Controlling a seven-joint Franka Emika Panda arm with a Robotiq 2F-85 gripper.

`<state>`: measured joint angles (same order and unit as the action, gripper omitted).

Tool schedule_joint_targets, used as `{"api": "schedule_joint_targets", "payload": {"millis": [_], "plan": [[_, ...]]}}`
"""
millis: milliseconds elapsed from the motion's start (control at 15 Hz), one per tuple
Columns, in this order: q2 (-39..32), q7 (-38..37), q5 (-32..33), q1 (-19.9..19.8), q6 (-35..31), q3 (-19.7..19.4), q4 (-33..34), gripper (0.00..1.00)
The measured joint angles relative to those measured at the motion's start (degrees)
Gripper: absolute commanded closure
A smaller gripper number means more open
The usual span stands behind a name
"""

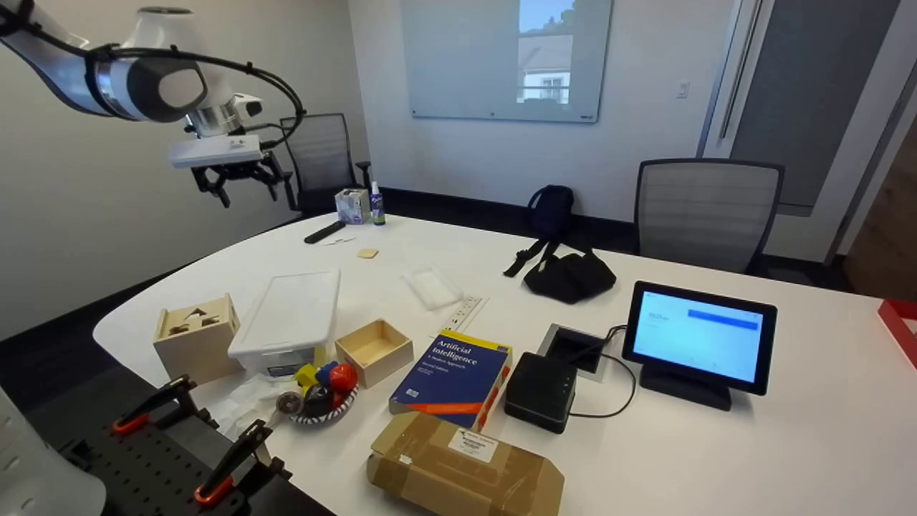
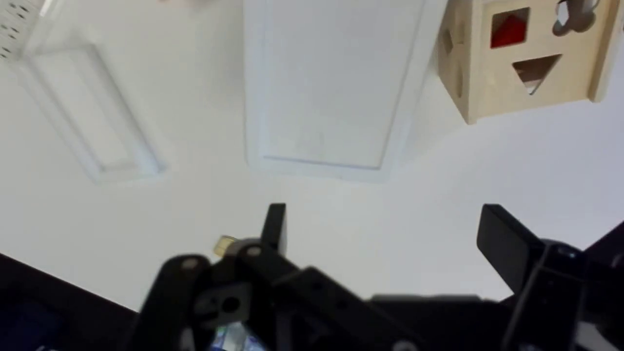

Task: Open the cube

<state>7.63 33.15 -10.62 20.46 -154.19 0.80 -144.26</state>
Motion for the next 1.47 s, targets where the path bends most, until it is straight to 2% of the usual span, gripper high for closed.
{"api": "schedule_joint_targets", "payload": {"millis": [200,400,533,1000,1467], "plan": [[-5.99,9.53,-10.14,2.00,-0.42,4.14,2.08,0.00],[-10.83,15.14,-17.49,1.21,-0.25,8.93,2.87,0.00],[-13.70,16.79,-20.16,-0.44,0.29,11.82,2.97,0.00],[-21.85,17.43,-21.21,-7.88,8.21,18.45,5.67,0.00],[-29.79,18.72,-21.19,-11.29,15.78,20.96,11.29,0.00]]}}
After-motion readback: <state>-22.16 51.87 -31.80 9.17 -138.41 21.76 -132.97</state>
